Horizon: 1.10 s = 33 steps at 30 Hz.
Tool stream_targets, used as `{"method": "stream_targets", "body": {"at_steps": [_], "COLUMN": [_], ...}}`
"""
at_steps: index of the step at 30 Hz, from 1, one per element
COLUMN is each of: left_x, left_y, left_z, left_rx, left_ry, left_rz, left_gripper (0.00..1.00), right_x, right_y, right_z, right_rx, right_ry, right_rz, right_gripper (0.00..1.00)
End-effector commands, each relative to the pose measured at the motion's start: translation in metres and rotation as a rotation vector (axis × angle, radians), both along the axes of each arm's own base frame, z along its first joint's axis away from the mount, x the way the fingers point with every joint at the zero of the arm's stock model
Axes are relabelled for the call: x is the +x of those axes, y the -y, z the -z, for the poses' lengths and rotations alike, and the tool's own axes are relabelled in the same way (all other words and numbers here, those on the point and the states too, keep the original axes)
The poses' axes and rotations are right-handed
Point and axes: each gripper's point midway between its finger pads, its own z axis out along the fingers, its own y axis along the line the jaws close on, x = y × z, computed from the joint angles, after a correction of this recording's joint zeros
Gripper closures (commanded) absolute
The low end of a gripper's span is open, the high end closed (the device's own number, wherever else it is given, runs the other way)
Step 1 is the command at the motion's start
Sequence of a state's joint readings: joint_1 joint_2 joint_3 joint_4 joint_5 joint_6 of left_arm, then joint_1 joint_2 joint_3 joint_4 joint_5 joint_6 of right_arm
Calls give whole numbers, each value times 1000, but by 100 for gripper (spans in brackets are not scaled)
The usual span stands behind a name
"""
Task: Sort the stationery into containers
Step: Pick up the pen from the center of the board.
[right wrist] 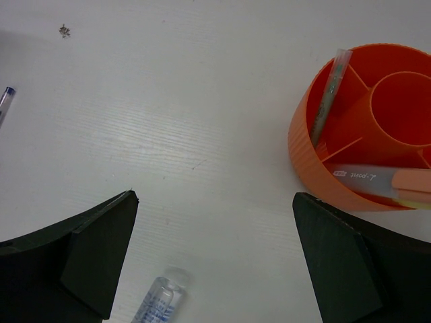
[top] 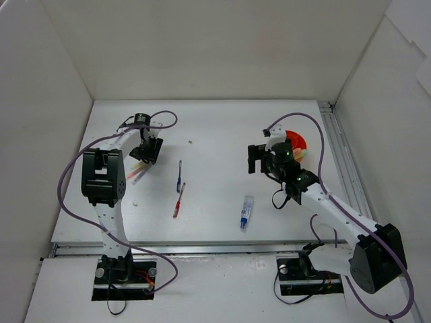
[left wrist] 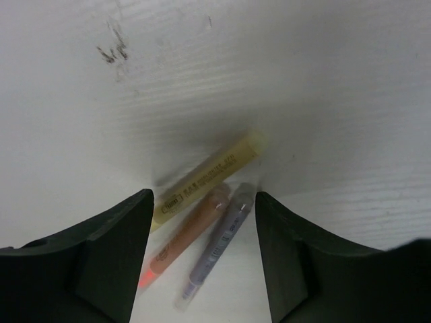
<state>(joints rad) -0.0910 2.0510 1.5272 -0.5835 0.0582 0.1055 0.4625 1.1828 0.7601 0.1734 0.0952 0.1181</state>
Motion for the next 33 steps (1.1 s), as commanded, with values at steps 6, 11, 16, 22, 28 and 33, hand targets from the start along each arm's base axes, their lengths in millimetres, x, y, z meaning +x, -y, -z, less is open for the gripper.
{"method": "stream_targets", "body": {"at_steps": [6,11,16,22,28,33], "left_x": [17,19,25,32,42,44], "left_y": [8,9,9,14,15,16], "left_z": [-15,-15,-15,-16,-17,-18], "left_rx": [-28,-50,-98,-124,-106,-83], "left_ry": [46,48,56,60,65,68], "left_rz": [45,47,41,40,28,24], "left_gripper": [52,64,66,65,59,64], "right_x": [8,6,4,2,2,1], "right_y": [3,3,4,4,5,6], "right_z": [-35,-36,-39,-40,-40,-40], "right_rx": [41,45,51,54,59,54], "right_ry": [98,101,108,106,104,103], "right_rz": [22,22,22,21,21,28], "right_gripper": [2,2,2,2,2,2]}}
